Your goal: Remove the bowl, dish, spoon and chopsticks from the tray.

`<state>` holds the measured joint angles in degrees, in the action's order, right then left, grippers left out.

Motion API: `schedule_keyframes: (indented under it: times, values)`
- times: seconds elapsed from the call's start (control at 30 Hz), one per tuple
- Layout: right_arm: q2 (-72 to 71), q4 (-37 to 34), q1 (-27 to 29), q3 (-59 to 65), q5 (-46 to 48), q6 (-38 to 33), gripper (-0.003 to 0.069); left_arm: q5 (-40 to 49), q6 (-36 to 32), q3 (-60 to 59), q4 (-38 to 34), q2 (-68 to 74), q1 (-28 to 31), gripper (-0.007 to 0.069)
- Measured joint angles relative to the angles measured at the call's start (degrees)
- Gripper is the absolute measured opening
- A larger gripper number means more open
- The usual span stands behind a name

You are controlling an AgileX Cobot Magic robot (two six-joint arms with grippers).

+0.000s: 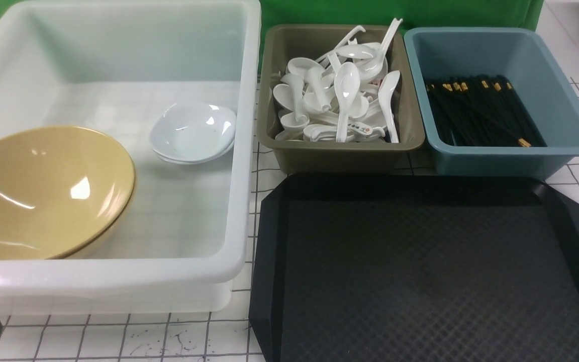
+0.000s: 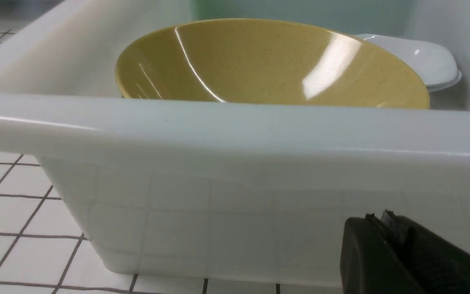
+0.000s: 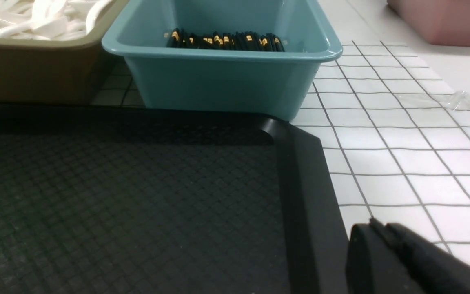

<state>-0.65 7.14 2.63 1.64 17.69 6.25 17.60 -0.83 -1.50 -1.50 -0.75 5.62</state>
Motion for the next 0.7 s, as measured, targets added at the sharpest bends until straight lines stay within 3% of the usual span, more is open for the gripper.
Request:
schedule_keyframes:
  times: [0.7]
  values:
    - [0.00,0.00,0.00,-0.05,0.05,0.00,0.0099,0.00,0.00,0.00,0.00,0.00,0.00,-0.0013]
